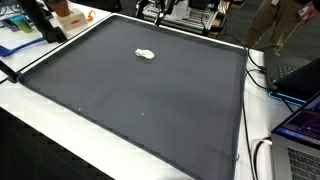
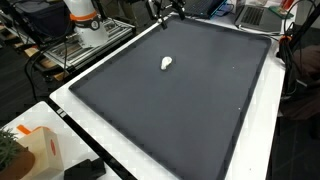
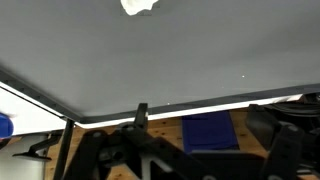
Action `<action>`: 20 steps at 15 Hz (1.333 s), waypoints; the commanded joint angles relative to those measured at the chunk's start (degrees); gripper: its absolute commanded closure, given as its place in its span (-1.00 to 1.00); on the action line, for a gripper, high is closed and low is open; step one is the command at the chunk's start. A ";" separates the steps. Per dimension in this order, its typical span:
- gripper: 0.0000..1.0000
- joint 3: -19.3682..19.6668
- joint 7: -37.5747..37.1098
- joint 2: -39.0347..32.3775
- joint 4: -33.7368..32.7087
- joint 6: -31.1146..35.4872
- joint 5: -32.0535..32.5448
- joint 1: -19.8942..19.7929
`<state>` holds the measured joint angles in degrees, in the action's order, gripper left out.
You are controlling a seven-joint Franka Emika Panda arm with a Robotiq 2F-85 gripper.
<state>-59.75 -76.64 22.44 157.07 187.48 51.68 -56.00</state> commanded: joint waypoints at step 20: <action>-1.00 -31.12 -0.60 26.98 -0.09 27.68 -1.73 -33.13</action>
<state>-90.99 -80.19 46.20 157.03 217.01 47.83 -88.90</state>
